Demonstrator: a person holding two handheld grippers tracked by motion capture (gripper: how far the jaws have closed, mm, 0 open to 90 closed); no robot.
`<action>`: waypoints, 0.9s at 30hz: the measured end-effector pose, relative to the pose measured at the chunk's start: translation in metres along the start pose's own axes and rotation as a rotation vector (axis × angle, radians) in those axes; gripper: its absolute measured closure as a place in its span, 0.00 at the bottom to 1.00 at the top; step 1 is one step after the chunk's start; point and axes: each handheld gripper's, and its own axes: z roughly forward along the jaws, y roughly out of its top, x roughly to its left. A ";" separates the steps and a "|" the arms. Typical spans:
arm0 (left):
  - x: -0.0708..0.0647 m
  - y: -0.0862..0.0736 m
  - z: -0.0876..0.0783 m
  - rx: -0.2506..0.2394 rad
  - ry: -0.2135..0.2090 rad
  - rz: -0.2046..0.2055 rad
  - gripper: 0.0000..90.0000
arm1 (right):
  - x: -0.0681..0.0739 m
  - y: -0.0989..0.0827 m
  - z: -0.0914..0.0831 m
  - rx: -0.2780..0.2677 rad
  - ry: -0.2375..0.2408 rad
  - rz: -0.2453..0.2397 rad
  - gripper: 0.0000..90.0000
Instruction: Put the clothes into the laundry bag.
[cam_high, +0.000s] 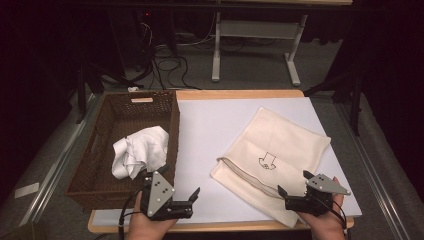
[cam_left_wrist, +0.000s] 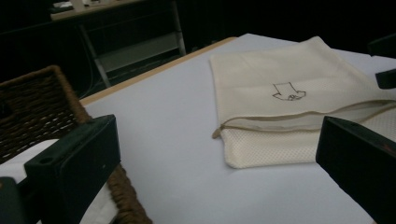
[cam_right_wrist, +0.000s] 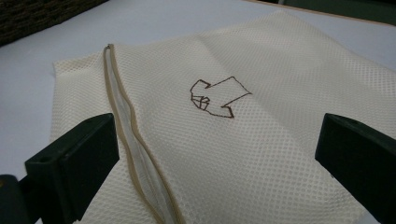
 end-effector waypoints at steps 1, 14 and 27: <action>0.006 -0.001 -0.003 -0.003 0.018 -0.009 0.01 | 0.000 0.000 0.000 -0.001 0.000 -0.002 0.00; 0.062 -0.021 -0.038 0.006 0.178 -0.105 0.01 | -0.003 -0.001 -0.001 -0.012 0.011 -0.008 0.00; 0.096 -0.035 -0.055 0.002 0.287 -0.168 0.01 | -0.003 -0.002 0.001 -0.003 0.032 -0.004 0.00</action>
